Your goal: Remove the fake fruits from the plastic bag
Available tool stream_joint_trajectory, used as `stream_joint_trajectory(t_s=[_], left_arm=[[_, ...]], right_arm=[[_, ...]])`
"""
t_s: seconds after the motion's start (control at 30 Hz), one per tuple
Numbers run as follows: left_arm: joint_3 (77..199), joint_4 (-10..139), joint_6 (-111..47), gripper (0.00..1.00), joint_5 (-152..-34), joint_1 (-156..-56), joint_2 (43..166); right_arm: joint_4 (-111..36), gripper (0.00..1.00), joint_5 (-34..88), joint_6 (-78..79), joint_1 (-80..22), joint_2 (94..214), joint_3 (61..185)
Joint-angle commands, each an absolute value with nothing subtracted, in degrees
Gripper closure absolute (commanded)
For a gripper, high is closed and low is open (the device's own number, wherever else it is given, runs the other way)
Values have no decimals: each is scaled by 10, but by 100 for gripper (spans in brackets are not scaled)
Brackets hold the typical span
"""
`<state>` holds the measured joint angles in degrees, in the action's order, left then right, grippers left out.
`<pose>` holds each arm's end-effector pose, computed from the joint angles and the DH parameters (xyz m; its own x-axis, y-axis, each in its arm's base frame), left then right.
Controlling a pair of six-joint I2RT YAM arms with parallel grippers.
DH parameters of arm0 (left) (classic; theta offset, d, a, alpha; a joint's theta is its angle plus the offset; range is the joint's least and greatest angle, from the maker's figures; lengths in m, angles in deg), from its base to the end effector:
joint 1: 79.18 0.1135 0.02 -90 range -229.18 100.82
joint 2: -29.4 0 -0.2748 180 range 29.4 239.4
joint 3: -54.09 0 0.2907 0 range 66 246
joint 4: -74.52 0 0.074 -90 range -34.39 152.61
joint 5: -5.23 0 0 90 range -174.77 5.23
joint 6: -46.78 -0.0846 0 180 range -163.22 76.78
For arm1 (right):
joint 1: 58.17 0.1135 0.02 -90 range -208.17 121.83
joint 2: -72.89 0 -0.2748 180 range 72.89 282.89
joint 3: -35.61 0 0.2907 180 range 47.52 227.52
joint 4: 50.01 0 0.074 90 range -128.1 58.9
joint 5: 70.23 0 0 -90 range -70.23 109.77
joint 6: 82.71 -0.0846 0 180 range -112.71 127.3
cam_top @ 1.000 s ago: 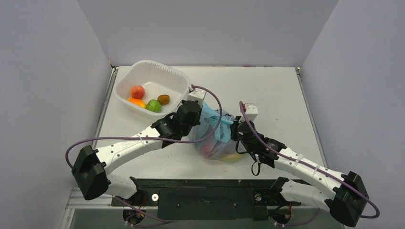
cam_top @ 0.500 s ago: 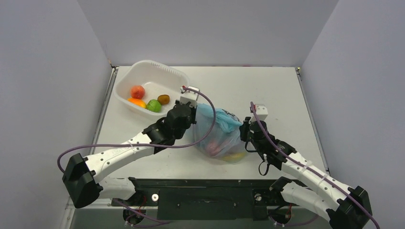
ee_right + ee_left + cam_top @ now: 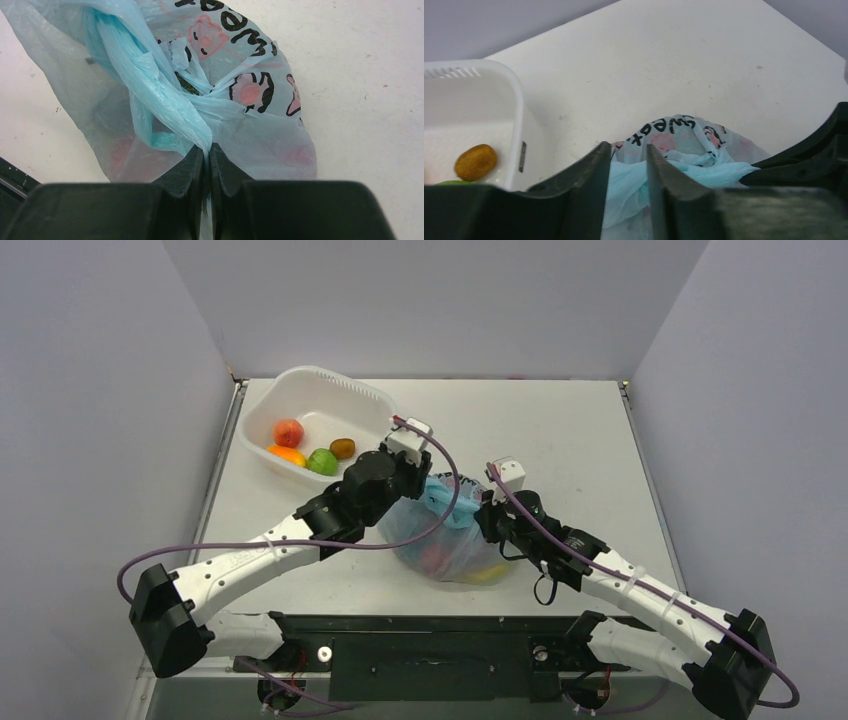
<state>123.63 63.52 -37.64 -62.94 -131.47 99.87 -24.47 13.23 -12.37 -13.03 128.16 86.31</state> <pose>0.2500 -0.2719 0.3362 -0.1756 0.0796 -0.9812 0.4971 0.8675 -0.0186 0.2113 0.1987 0.2369 -0.5468 -0.0756 -0.8339 -0.4787 0.8453 0.2372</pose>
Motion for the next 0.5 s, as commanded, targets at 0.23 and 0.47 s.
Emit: stream_joint_trajectory(t_s=[0.23, 0.47], left_arm=[[1320, 562, -403, 100, -790, -1313, 1076], [1342, 531, -381, 70, -794, -1314, 1113]], right_arm=[[-256, 95, 126, -105, -123, 1273, 885], [-248, 95, 105, -100, -125, 1253, 874]])
